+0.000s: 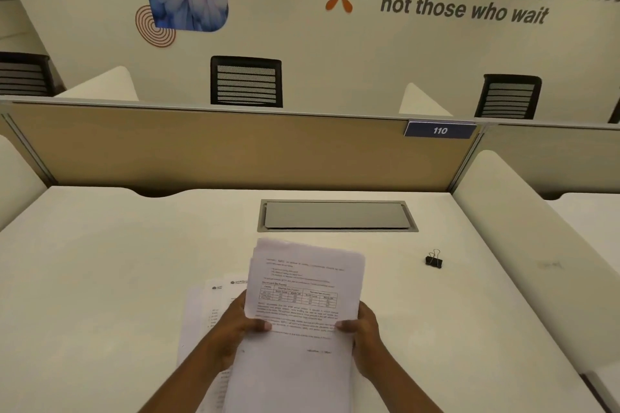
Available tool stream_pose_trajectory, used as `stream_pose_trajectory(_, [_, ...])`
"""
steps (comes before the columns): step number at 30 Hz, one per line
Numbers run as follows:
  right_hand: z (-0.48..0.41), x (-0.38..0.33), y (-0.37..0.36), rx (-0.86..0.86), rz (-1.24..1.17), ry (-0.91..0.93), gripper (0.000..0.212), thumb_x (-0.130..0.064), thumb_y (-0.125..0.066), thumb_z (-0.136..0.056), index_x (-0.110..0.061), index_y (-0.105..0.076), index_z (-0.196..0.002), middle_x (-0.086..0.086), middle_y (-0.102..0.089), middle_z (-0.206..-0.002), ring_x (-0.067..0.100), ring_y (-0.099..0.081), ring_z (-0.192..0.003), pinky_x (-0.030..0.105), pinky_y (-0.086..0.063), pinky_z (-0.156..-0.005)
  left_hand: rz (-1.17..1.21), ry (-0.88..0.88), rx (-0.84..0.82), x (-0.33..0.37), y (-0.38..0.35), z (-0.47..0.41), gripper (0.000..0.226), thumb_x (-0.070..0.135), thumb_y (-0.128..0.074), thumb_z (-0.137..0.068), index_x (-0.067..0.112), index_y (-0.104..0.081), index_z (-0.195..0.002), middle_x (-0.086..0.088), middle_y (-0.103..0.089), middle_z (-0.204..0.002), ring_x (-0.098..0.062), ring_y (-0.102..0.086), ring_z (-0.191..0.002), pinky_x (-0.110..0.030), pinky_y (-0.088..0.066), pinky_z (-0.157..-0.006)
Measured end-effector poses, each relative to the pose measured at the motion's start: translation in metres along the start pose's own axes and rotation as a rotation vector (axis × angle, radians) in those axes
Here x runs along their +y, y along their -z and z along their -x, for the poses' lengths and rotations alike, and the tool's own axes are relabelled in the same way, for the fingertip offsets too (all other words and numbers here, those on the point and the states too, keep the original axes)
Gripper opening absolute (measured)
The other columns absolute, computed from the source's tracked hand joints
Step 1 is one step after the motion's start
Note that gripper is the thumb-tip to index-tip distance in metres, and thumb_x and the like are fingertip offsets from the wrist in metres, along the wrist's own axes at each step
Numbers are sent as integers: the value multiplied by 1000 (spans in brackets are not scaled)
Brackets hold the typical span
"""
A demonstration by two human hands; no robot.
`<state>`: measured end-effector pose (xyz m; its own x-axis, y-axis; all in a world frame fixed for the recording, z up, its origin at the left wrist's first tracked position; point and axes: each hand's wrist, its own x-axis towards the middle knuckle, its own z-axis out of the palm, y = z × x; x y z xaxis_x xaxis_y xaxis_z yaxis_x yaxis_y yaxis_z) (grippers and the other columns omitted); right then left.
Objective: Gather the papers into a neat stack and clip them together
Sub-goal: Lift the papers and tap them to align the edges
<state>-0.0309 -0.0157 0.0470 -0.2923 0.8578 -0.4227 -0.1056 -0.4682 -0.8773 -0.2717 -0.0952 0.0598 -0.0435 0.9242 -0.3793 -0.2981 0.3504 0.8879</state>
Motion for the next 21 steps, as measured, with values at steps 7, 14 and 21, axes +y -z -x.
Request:
stream_pose_trajectory(7, [24,-41,9,-223,-64,183,65,-11,-77,-56,-1,-60,-118,26,-66,-116,44,-64,-104,53,-56,-84,-5,-130,-48,29,-26,8,68,-3,-78,-58,11,-57,-121,-21,-68,-115,-44,-65,-103,-59,-54,-85])
stream_pose_trajectory(14, [46,-87,21,5,-33,378,42,-6,-76,-57,-3,-69,-99,14,-75,-97,33,-72,-88,42,-60,-71,-77,-307,16,66,-71,10,51,9,-84,-59,5,-67,-108,-18,-72,-106,-41,-69,-94,-54,-58,-78])
stream_pose_trajectory(21, [52,-84,47,126,-56,470,28,-2,-69,-60,-11,-71,-86,3,-76,-81,28,-71,-78,34,-60,-63,-184,-382,214,61,-124,3,26,15,-72,-82,17,-67,-107,-9,-72,-102,-34,-69,-90,-51,-59,-80])
